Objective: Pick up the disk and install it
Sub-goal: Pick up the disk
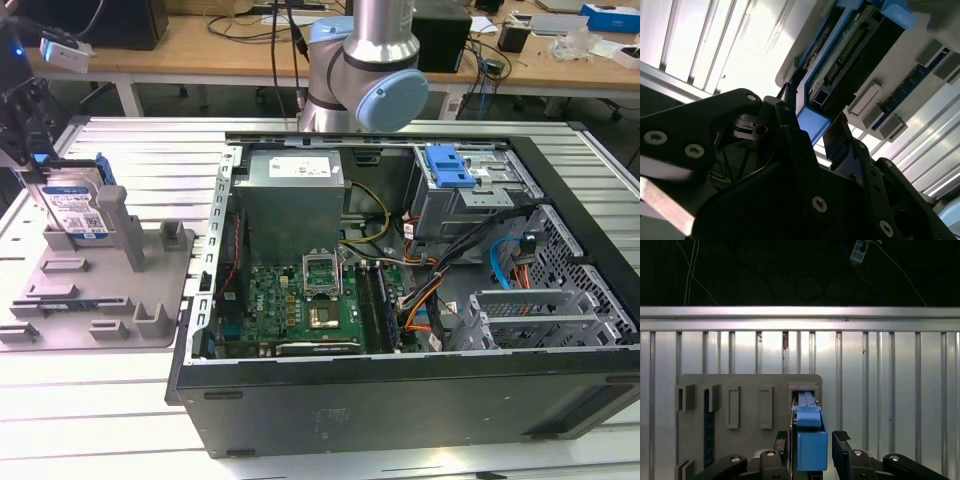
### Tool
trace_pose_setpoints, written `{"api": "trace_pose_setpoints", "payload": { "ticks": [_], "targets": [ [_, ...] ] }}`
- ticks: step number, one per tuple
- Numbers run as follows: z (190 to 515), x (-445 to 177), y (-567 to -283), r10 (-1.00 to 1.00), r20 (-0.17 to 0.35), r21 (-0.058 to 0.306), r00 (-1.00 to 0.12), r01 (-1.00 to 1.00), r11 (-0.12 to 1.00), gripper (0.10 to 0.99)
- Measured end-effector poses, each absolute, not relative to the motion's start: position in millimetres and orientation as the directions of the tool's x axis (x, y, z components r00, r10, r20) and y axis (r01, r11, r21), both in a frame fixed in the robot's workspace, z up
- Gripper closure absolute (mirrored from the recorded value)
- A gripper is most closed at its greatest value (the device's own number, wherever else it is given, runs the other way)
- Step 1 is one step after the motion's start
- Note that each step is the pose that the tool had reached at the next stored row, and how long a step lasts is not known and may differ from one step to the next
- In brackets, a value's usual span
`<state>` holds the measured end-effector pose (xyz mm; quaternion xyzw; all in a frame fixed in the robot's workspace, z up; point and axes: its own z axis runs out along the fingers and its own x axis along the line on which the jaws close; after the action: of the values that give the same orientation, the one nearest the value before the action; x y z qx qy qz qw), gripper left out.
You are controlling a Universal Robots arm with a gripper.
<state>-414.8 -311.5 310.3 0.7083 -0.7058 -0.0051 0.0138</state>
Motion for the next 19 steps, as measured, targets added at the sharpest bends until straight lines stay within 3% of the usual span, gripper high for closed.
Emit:
{"api": "trace_pose_setpoints", "payload": {
  "ticks": [11,13,19],
  "targets": [
    [304.1,-416.2,-311.5,-1.0,0.012,0.024,0.004,-1.0,-0.003,0.604],
    [303.6,-416.6,-311.6,-1.0,0.013,0.024,0.004,-1.0,-0.003,0.722],
    [300.5,-416.8,-311.5,-1.0,0.013,0.024,0.004,-1.0,-0.003,0.722]
  ]
}}
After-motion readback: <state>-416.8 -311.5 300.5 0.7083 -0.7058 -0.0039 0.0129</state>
